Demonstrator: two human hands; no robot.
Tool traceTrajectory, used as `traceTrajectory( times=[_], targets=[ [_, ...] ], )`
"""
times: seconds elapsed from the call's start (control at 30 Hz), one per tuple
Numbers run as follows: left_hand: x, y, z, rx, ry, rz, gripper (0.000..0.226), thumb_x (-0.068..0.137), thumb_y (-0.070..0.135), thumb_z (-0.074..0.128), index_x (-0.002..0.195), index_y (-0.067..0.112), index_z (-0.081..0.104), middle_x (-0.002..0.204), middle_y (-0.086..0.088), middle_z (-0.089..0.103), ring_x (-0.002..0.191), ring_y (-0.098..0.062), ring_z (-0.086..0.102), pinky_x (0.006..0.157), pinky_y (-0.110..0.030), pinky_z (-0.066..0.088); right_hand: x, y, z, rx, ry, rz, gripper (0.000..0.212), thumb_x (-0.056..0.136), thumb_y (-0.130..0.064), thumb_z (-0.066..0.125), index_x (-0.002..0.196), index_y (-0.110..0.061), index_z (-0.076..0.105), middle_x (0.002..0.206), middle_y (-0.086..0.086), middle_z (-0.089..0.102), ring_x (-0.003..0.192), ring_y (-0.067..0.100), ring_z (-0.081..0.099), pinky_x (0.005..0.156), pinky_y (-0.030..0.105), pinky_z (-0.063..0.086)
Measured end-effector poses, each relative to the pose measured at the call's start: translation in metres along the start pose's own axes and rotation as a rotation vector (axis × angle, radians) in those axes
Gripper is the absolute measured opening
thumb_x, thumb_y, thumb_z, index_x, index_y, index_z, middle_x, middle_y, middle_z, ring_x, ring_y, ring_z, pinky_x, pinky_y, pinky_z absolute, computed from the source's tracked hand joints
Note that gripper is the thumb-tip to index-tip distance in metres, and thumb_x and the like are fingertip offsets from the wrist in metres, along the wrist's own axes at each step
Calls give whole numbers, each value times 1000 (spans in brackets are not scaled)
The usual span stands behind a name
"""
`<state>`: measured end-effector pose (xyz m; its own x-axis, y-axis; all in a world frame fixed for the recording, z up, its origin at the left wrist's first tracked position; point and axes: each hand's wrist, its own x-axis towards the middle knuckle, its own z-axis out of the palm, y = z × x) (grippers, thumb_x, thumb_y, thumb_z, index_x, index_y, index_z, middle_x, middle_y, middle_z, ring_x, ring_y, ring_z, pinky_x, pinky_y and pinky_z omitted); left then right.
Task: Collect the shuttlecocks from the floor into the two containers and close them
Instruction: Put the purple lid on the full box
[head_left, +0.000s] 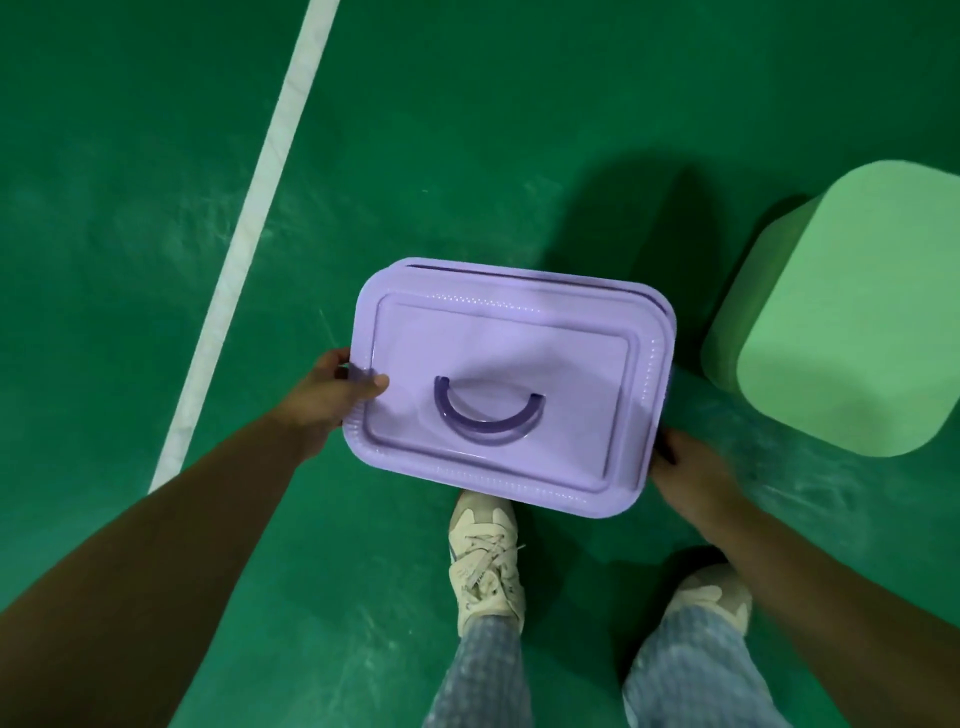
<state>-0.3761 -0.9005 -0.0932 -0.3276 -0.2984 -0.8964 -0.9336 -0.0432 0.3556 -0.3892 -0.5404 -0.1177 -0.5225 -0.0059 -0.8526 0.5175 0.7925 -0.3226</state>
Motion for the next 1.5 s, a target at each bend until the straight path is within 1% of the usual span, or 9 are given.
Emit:
traceTrajectory(
  times=[0.13, 0.23, 0.33, 0.5, 0.7, 0.83, 1.03, 1.33, 1.5],
  targets=[
    [6, 0, 3, -31, 17, 5, 58, 85, 8, 66, 135, 8, 36, 116, -15, 58, 91, -27, 60, 85, -41, 48, 11, -5, -9, 91, 159, 41, 26, 95, -31, 44, 77, -13, 52, 72, 5, 54, 65, 23, 50, 51, 23, 31],
    [5, -1, 9, -11, 38, 26, 60, 86, 11, 66, 137, 8, 34, 118, -16, 55, 102, -32, 58, 99, -50, 45, 22, -8, -13, 357, 293, 115, 22, 93, -35, 48, 87, -17, 60, 87, 8, 67, 81, 30, 63, 71, 38, 53],
    [3, 0, 12, 2, 70, 35, 59, 86, 13, 67, 136, 9, 36, 119, -14, 55, 107, -33, 58, 102, -51, 43, 28, -11, -16, 440, 232, 151, 25, 90, -41, 49, 82, -21, 61, 89, 7, 68, 87, 32, 65, 81, 48, 54],
    [4, 2, 12, -16, 83, 28, 59, 85, 10, 67, 136, 8, 37, 132, -16, 53, 116, -35, 55, 104, -52, 41, 36, -19, -21, 342, 177, 110, 18, 88, -24, 55, 100, -14, 65, 89, 7, 66, 77, 23, 61, 71, 31, 50],
    [3, 1, 18, -11, 112, 43, 54, 86, 8, 66, 133, 4, 40, 123, -13, 57, 110, -31, 57, 103, -49, 43, 34, -19, -16, 692, 128, 290, 25, 97, -29, 43, 81, -20, 60, 103, 16, 66, 84, 27, 61, 86, 47, 53],
    [5, 1, 27, 11, 187, 46, 51, 85, 11, 68, 130, 1, 46, 120, -12, 60, 105, -29, 59, 91, -36, 46, 34, -49, -16, 939, 114, 381, 46, 91, -61, 35, 92, -25, 63, 90, -3, 63, 92, 23, 58, 94, 39, 46],
    [9, 8, 32, 84, 224, 17, 48, 83, 9, 69, 126, 0, 49, 113, -11, 58, 102, -27, 56, 88, -31, 42, 31, -47, -7, 848, 181, 226, 77, 79, -77, 35, 134, -24, 46, 124, -1, 55, 109, 22, 53, 102, 43, 41],
    [7, 11, 27, 93, 276, -17, 62, 78, 14, 75, 131, 6, 44, 121, -13, 59, 108, -31, 60, 99, -47, 47, 46, -54, -9, 652, 331, 188, 67, 89, -61, 38, 121, -3, 51, 100, 9, 54, 88, 22, 50, 76, 29, 35],
    [1, 10, 26, 114, 246, 4, 68, 75, 18, 78, 130, 6, 42, 114, -8, 58, 108, -29, 58, 102, -46, 44, 38, -51, -5, 495, 439, 139, 56, 95, -51, 35, 115, -1, 48, 109, 18, 57, 99, 31, 54, 74, 27, 31]
  ],
)
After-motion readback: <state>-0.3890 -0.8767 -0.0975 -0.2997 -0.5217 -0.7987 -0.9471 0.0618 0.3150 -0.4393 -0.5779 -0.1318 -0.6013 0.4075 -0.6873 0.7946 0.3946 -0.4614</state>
